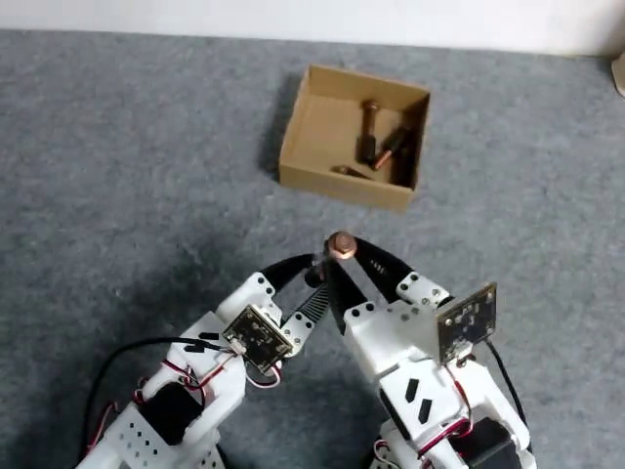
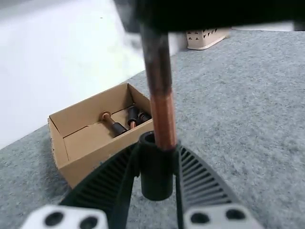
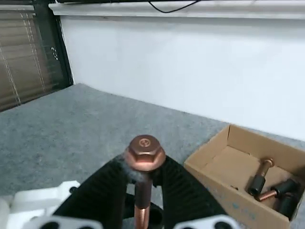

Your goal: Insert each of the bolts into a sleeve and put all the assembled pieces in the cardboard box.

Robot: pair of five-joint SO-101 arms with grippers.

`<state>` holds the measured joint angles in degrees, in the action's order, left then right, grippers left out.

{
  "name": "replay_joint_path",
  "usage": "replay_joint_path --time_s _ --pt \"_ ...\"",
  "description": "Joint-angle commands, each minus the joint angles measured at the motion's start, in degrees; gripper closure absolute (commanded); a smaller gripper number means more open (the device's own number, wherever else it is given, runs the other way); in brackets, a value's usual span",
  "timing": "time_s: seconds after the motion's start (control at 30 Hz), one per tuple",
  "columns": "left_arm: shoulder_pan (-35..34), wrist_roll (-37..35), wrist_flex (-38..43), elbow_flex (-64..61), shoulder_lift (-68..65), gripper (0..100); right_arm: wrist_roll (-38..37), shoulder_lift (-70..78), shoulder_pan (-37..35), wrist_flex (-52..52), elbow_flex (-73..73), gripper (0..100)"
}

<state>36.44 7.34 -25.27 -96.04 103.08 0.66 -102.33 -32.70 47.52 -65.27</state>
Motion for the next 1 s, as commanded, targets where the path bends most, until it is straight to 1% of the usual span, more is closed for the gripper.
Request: replay_joint_path --time_s 0.0,0.23,0.33,0.53,0.67,0.87,0.97 --pt "-0.3 0.0 1.6 -1.2 1.3 100 -0.7 -0.4 -0.5 -1.5 -0.1 99.4" --pt "-0.2 0.0 1.3 -1.2 1.3 100 -1.1 -0.3 -0.4 -7.5 -0.9 99.4" --pt "-0.2 0.0 1.3 -1.2 1.3 100 -3.2 -0.3 -0.6 -7.5 -0.8 99.4" --pt "-0.2 0.0 1.3 -1.2 1.3 100 -3.5 -0.3 -0.4 -7.5 -1.6 99.4" --pt "-0.2 0.0 1.3 -1.2 1.3 100 -3.5 -0.4 1.6 -7.7 -3.0 99.4" --pt "-0.2 0.0 1.3 -0.7 1.3 100 -3.5 -0.4 2.1 -8.5 -5.8 99.4" --pt "-0.1 0.0 1.3 -0.7 1.3 100 -3.6 -0.4 2.2 -10.7 -6.3 99.4"
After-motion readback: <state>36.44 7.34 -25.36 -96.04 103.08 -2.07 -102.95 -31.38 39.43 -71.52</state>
